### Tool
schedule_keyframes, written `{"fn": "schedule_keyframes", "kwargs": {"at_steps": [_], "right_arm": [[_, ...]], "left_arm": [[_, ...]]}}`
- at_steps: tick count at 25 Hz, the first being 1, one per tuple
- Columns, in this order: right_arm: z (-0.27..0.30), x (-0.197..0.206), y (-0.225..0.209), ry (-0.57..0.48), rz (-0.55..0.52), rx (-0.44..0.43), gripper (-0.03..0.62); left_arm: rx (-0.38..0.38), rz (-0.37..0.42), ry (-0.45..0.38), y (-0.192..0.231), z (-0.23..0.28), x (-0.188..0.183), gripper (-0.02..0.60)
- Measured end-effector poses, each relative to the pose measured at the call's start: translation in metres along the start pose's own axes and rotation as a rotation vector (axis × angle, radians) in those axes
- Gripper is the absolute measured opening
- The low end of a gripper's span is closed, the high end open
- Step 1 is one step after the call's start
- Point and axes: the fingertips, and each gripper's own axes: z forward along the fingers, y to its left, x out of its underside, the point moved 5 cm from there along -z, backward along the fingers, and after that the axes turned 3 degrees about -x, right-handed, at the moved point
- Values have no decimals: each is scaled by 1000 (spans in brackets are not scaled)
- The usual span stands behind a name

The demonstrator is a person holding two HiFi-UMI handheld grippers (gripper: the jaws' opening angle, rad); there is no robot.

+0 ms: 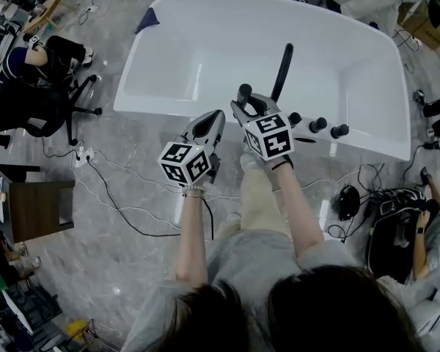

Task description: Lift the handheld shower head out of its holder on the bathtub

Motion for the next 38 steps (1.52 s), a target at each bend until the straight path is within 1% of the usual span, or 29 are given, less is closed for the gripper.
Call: {"fn": "schedule_keyframes", "kwargs": {"at_steps": [6,14,21,26,33,38], "right_arm": [[-29,-21,7,-44,8,-4,133],[-63,-44,13,-90,-4,-24,133],[-85,-61,26,-121,-12,-38,133],[-98,-72,39,-157,-13,-31,133],[-124,-84,58,-198,-38,-24,133],[-145,-88,68,-233,-45,-16,133]], "left_arm": [[0,24,-33,-18,-12,-23,6],[8,47,-79,-45,-24,-42,6],[14,80,-96,-60,-39,-52,6],[29,97,-110,-65,-52,-59,6],[54,135,-139,-83,-71,-71,6],[71,175,-152,-97,-83,-74,6]]}}
